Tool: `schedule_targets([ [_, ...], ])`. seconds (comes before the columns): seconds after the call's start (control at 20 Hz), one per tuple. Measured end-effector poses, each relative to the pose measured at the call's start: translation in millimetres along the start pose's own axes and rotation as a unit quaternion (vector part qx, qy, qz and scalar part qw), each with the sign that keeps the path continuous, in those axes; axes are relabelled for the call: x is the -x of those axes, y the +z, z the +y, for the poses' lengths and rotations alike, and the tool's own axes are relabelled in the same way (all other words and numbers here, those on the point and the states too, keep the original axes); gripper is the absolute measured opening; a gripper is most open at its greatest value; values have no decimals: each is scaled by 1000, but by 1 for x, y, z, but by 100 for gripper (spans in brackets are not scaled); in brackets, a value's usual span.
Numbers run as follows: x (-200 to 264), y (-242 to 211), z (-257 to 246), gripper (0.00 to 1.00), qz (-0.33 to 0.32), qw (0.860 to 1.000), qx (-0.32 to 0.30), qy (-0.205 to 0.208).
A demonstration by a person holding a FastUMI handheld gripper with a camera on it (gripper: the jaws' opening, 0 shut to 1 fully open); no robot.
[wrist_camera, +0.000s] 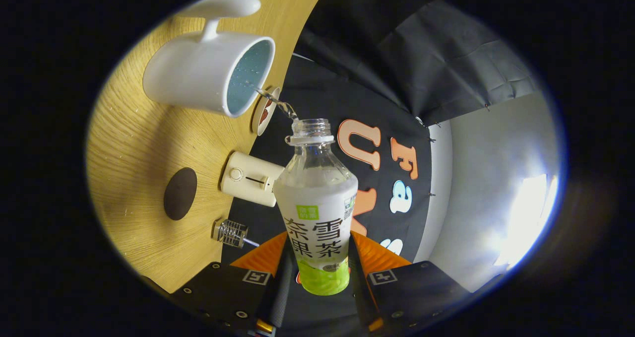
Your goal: Take the bottle from table, then pour the juice into the cup, finally place the bottle on the coaster
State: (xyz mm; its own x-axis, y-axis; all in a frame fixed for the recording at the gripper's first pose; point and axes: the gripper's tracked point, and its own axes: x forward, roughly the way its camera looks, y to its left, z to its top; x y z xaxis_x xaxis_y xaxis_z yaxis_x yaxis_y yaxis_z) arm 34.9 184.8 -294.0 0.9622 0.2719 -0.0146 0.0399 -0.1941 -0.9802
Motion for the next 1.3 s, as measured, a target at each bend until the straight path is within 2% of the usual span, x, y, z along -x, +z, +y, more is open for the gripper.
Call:
schedule_targets([
  [1.3, 8, 15, -8, 57, -71, 993, 89, -31],
])
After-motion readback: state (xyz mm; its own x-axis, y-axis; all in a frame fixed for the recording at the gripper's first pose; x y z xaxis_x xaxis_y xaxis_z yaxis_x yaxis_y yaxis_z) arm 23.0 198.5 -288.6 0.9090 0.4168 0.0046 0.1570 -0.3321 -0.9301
